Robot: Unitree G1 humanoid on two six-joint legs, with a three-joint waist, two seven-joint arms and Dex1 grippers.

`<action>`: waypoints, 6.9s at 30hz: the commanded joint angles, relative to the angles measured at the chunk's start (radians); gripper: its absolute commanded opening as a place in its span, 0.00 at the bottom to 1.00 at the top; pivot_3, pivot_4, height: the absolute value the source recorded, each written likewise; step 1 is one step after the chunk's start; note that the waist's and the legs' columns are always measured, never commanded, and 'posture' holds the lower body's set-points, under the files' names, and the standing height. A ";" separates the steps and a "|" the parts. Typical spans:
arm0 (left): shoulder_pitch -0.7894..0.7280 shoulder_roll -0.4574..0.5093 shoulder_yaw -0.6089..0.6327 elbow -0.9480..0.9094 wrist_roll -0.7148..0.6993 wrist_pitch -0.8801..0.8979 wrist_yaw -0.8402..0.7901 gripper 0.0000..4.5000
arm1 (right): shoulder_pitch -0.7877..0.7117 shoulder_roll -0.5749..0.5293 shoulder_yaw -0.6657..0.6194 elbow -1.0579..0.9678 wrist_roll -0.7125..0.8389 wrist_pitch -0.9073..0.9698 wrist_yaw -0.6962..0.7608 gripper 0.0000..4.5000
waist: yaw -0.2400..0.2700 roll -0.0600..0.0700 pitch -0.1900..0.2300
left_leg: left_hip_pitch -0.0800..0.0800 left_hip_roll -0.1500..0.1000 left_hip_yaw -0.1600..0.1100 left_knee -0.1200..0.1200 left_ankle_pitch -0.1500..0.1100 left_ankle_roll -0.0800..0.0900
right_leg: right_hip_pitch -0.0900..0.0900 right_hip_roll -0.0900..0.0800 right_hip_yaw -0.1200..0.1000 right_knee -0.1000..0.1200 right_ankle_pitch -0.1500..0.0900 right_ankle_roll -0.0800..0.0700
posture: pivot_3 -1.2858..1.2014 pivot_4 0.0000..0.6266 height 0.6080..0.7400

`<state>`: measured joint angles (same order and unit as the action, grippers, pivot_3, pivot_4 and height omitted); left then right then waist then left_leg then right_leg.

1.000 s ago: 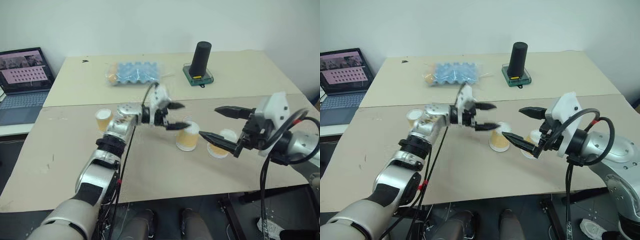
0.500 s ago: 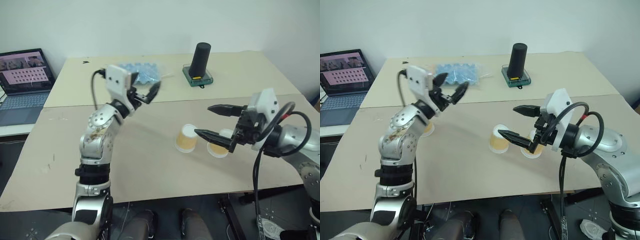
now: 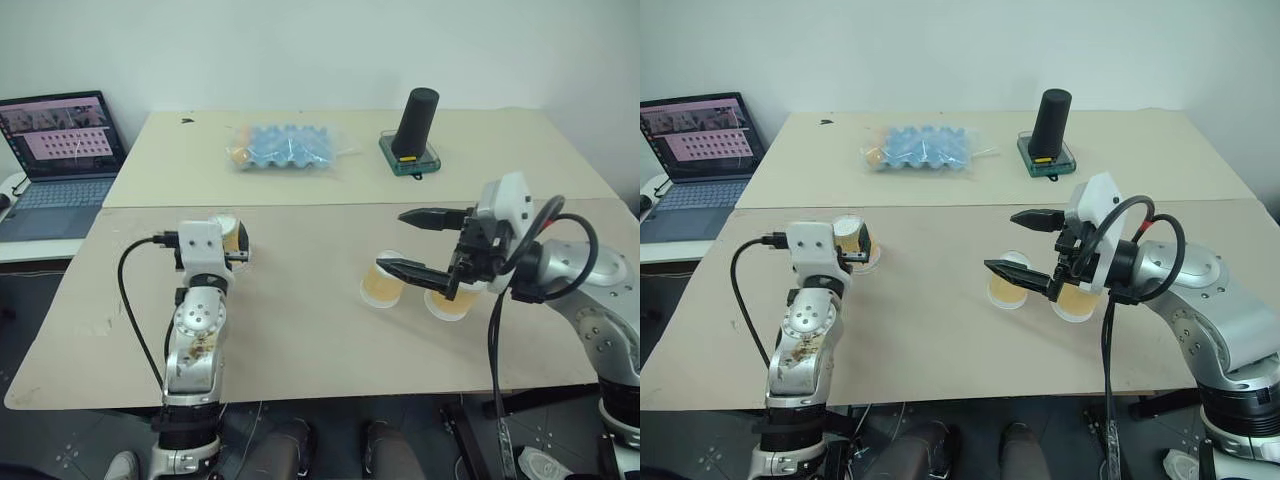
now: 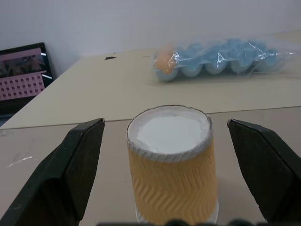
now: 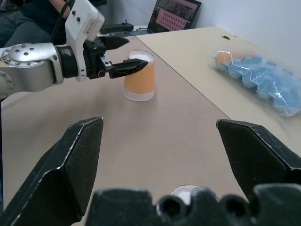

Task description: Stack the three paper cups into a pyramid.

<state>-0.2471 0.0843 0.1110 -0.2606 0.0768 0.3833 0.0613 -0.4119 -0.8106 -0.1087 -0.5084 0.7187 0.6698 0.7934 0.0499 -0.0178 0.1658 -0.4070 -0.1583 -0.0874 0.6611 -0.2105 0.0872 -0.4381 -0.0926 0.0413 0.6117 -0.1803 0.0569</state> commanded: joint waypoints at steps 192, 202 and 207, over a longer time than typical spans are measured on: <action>-0.640 0.590 -0.128 0.375 -0.524 0.180 -1.511 0.99 | 0.314 -0.101 -0.356 -0.157 0.046 0.052 -0.167 1.00 | -0.034 0.000 0.000 | 0.000 0.000 0.003 0.000 -0.001 0.002 | -0.002 -0.001 -0.001 0.000 0.000 0.000 | 0.52 0.24 1.00; -0.576 0.615 -0.099 0.191 -0.641 0.334 -1.430 0.99 | 0.675 -0.021 -0.531 -0.062 -0.109 -0.006 -0.115 1.00 | -0.039 0.000 0.000 | 0.003 0.001 0.004 0.000 0.000 0.001 | 0.001 -0.001 0.001 0.003 0.000 0.000 | 0.52 0.24 1.00; -0.572 0.630 -0.102 0.178 -0.654 0.347 -1.415 0.99 | 0.723 0.097 -0.461 -0.083 -0.135 -0.022 -0.181 1.00 | -0.042 0.000 -0.001 | 0.004 0.002 0.004 0.000 0.000 0.001 | 0.001 0.000 0.001 0.002 0.000 0.000 | 0.52 0.24 1.00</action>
<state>-0.8146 0.6997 -0.0045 -0.0533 -0.5538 0.7267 -1.3619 0.3256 -0.7314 -0.5899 -0.5578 0.5939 0.6817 0.6453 0.0076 -0.0174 0.1653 -0.4028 -0.1566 -0.0833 0.6609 -0.2109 0.0882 -0.4367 -0.0929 0.0428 0.6139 -0.1803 0.0568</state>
